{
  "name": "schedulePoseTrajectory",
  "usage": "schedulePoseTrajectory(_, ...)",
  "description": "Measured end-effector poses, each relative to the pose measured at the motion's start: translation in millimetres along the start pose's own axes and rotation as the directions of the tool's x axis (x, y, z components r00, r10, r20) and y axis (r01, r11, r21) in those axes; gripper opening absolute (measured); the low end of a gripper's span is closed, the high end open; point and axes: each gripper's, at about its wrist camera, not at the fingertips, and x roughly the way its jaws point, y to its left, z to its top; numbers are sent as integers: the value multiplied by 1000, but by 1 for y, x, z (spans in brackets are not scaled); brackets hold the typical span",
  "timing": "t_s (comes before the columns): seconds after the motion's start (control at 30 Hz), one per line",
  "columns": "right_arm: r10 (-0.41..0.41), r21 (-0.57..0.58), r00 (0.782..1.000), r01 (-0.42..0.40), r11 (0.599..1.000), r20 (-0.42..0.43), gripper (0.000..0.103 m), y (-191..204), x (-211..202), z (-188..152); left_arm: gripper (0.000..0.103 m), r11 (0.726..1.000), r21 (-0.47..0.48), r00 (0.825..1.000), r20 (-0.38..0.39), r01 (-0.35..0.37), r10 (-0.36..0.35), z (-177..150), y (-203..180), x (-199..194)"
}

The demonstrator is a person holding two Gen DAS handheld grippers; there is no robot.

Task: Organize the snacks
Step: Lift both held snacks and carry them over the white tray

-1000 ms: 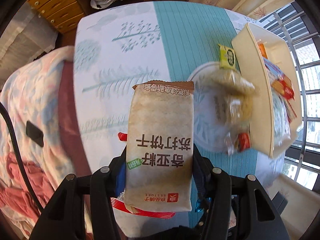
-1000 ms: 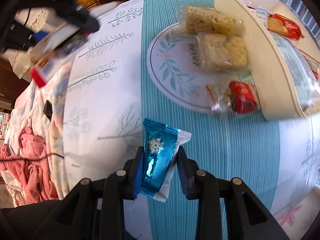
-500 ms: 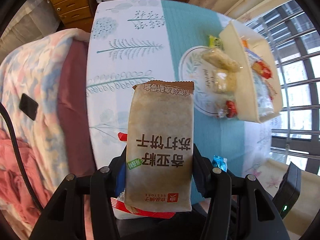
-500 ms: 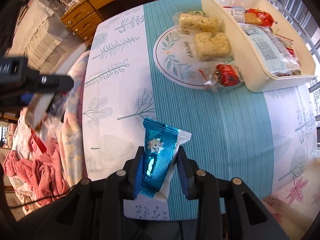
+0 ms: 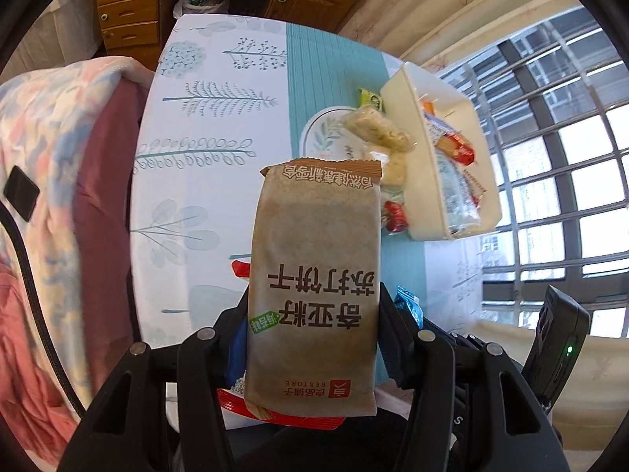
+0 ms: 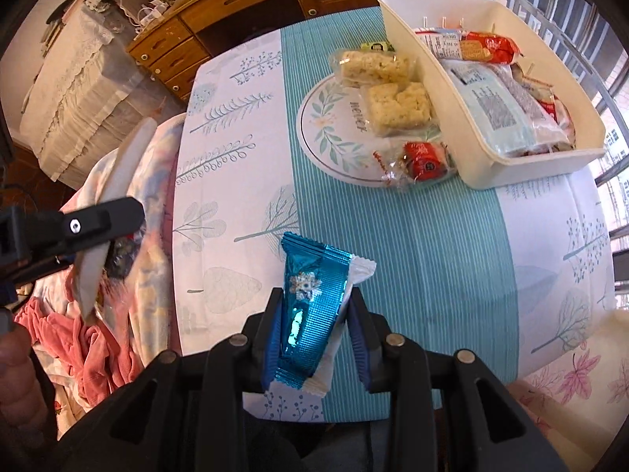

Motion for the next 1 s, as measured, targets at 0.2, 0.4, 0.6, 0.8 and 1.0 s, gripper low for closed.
schedulePoseTrajectory(0.2,34,-42,999,-34,999,15,31,-13,-18,10,53,998,-41,998,37,56,-55,-5,-15,4)
schedulePoseTrajectory(0.4,50,-90,999,-49,995,16,31,-35,-31,27,53,994,-81,995,74,80,-74,-3,-41,10)
schedulePoseTrajectory(0.6,49,-145,999,-46,988,18,31,-63,-44,48,53,987,-107,988,110,116,-104,3,-73,22)
schedulePoseTrajectory(0.8,40,-203,999,-34,979,25,31,-97,-55,71,53,983,-88,976,160,164,-149,14,-119,38)
schedulePoseTrajectory(1.0,34,-235,999,-28,971,20,32,-134,-58,94,54,981,-52,961,216,188,-173,28,-161,56)
